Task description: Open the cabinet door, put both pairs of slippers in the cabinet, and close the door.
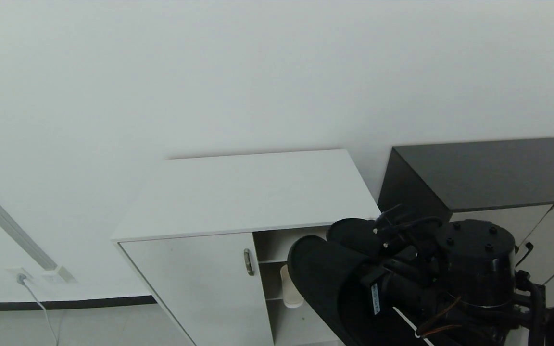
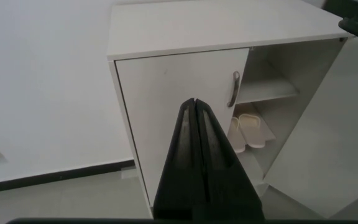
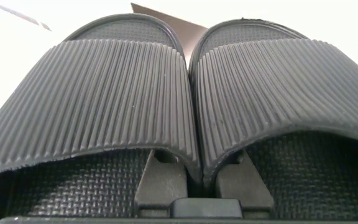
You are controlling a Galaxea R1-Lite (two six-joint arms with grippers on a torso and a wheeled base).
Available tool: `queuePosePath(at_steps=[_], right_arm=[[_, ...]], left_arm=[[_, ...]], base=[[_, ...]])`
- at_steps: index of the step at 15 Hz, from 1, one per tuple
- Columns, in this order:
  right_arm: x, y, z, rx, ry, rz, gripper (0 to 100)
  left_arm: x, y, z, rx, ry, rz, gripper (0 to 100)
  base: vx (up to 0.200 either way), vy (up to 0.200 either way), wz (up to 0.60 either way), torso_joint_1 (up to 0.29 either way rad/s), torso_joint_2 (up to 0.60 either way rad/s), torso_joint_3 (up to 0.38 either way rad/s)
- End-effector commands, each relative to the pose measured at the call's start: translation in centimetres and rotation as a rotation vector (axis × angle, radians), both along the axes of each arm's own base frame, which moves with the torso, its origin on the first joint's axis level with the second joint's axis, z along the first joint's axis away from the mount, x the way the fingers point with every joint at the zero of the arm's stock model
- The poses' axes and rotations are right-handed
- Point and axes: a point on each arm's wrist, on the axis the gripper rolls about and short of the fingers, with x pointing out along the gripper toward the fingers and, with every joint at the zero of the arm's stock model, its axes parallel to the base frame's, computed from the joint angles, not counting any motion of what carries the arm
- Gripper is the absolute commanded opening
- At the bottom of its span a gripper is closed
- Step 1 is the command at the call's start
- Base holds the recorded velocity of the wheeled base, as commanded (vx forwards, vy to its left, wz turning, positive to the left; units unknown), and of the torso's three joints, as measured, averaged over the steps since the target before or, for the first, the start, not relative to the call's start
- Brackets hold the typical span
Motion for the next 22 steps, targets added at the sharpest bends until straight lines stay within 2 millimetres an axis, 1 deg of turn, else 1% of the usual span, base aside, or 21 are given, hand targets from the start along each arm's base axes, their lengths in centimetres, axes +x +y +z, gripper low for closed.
queuePosePath(at_steps=[1, 7, 14, 22], right_arm=[[-0.25, 0.04, -0.22, -0.006, 0.006, 0.010, 0], [-0.83, 0.12, -0.54, 0.008, -0.009, 0.026, 0], [-1.09, -0.07, -0.98, -0.010, -0.002, 0.030, 0], [-1.04, -0.01, -1.15, -0.014, 0.002, 0.030, 0]], left_arm=[[0.01, 0.00, 0.00, 0.000, 0.001, 0.001, 0], [0.01, 0.00, 0.00, 0.000, 0.001, 0.001, 0], [0.01, 0.00, 0.00, 0.000, 0.001, 0.001, 0], [0.00, 0.00, 0.04, 0.000, 0.000, 0.001, 0]], base=[[0.000, 0.000, 0.00, -0.154, 0.35, 0.193], [0.000, 0.000, 0.00, -0.173, 0.40, 0.224], [0.000, 0.000, 0.00, -0.227, 0.55, 0.317], [0.000, 0.000, 0.00, -0.189, 0.51, 0.318]])
